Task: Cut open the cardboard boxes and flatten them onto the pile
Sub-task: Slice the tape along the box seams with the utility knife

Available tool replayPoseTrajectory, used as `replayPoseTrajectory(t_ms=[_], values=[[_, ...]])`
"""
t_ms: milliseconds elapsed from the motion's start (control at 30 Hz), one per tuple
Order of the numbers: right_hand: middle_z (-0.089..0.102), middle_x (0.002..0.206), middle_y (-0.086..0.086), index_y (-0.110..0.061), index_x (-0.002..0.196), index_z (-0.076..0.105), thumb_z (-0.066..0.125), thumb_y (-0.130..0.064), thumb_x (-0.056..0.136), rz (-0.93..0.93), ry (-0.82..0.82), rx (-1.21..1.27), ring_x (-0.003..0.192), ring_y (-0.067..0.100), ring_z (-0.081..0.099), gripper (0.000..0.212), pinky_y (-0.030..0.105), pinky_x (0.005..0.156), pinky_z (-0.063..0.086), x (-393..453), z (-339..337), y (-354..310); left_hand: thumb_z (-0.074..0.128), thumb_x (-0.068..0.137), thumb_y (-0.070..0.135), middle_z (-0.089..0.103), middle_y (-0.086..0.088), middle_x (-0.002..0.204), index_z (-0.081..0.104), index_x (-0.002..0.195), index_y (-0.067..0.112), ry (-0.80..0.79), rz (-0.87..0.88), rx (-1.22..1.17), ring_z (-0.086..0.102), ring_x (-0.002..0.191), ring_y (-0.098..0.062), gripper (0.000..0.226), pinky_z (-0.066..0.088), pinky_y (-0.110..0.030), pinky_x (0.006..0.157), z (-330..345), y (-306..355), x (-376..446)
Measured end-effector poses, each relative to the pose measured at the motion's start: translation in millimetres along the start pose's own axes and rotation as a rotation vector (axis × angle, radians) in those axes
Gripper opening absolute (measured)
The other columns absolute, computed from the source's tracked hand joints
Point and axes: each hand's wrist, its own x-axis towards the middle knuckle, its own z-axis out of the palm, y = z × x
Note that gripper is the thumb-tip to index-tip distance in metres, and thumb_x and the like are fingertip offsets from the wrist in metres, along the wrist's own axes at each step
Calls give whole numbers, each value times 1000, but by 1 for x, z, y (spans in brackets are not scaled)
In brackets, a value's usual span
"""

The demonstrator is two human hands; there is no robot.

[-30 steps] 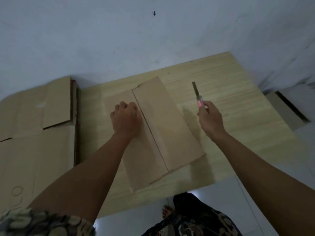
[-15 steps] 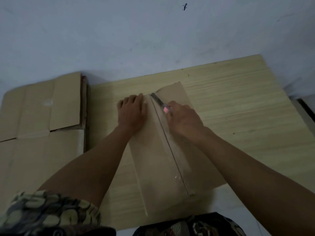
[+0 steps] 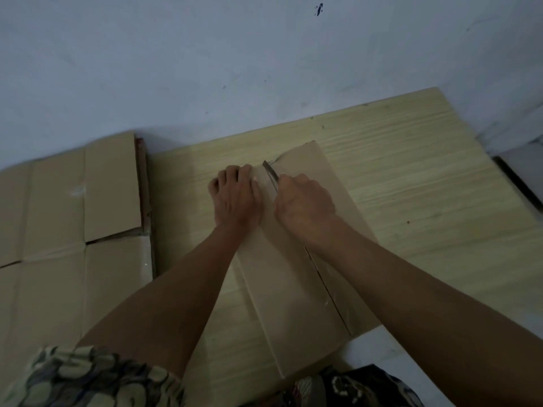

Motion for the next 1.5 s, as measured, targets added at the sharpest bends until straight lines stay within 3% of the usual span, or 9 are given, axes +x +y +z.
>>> replayPoseTrajectory(t_ms=[133, 367, 533, 1000, 1500], values=[[56, 132, 16, -7, 134, 53, 31, -24, 107, 15, 18, -101, 121, 36, 56, 39, 40, 95, 45, -5, 0, -5, 46, 99, 29, 54, -11, 127, 56, 132, 14, -2, -7, 19, 47, 117, -31, 37, 27, -44, 104, 1, 0, 1], [58, 131, 14, -11, 140, 49, 35, -17, 105, 47, 46, -134, 121, 36, 58, 38, 40, 95, 46, -4, 6, -4, 50, 98, 28, 54, -12, 127, 57, 129, 13, 23, -7, 34, 46, 117, -32, 35, 25, -42, 102, 0, 2, 0], [58, 131, 15, -8, 132, 56, 39, -12, 103, 17, 55, -110, 120, 36, 58, 34, 39, 94, 47, -3, 4, -4, 49, 97, 28, 53, -13, 124, 57, 128, 12, 30, -3, 41, 46, 115, -32, 36, 27, -44, 101, 0, 3, 0], [54, 134, 18, -12, 139, 50, 30, -29, 107, -41, -49, -82, 123, 39, 54, 42, 40, 97, 43, -10, 0, 0, 45, 96, 29, 51, -11, 121, 58, 122, 14, 55, -19, 9, 45, 114, -31, 33, 28, -43, 101, 4, 3, -2], [52, 130, 17, -14, 131, 56, 48, -26, 101, 21, -156, -17, 120, 37, 54, 33, 36, 94, 44, -10, 2, 25, 49, 96, 29, 53, -11, 119, 60, 116, 14, 96, -19, 0, 48, 112, -32, 28, 32, -45, 99, 5, 1, -3]])
